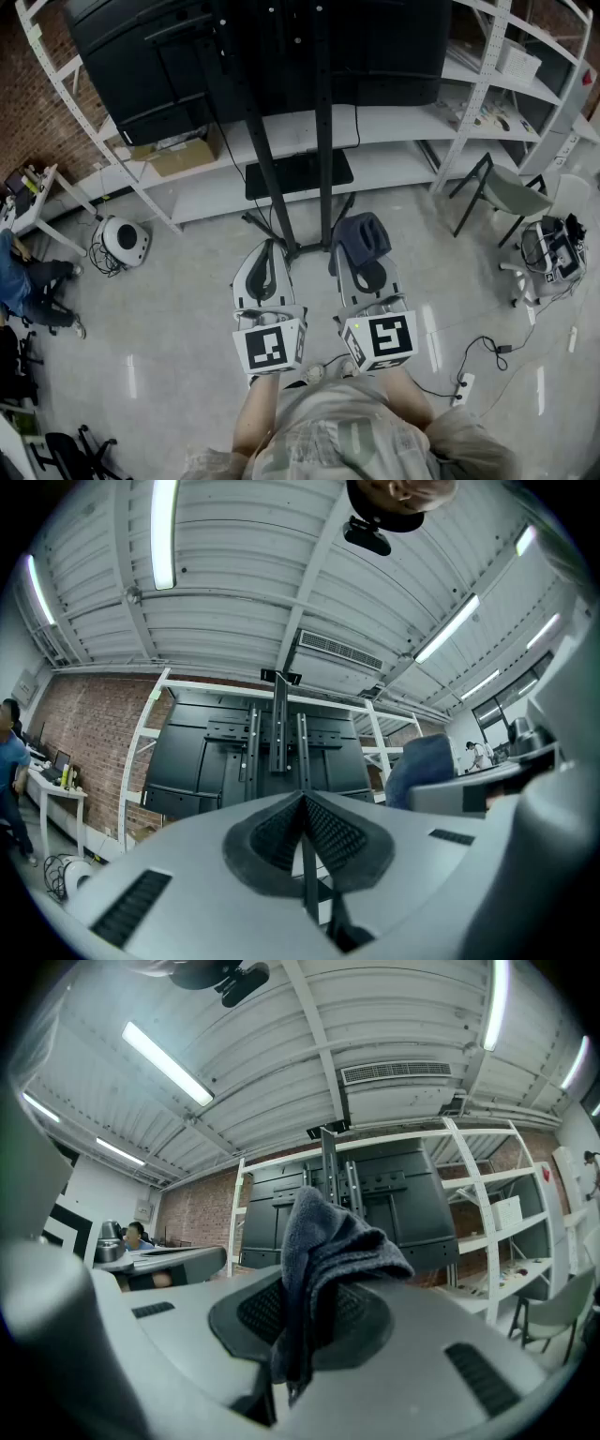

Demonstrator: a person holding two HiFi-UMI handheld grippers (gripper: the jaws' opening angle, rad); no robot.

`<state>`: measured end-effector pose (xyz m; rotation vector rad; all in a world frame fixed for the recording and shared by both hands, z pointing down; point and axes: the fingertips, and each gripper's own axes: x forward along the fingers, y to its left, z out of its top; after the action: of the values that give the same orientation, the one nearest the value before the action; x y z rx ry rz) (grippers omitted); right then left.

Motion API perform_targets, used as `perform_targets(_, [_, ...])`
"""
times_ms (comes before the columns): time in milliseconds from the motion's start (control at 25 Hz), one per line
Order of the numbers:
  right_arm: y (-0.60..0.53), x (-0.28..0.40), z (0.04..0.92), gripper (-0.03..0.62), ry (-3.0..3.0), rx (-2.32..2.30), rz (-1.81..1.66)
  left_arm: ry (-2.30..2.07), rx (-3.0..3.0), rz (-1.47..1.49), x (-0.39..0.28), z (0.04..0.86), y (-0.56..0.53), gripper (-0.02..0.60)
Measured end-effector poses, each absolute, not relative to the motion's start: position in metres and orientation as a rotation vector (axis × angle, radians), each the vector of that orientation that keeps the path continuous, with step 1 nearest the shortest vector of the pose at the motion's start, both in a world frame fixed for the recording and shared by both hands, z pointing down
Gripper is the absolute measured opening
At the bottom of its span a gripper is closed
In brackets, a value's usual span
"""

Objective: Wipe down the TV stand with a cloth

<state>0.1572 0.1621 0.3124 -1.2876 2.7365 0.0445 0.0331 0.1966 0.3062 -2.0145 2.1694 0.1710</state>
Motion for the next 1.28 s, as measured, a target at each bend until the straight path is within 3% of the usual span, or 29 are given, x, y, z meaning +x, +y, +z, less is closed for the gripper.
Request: perform_targets(1280, [0.115,0.235,0.322,0.057,2.704,-1.221,0.088,2.199,-1.970,0.280,0.081,0.300,0.158,0.015])
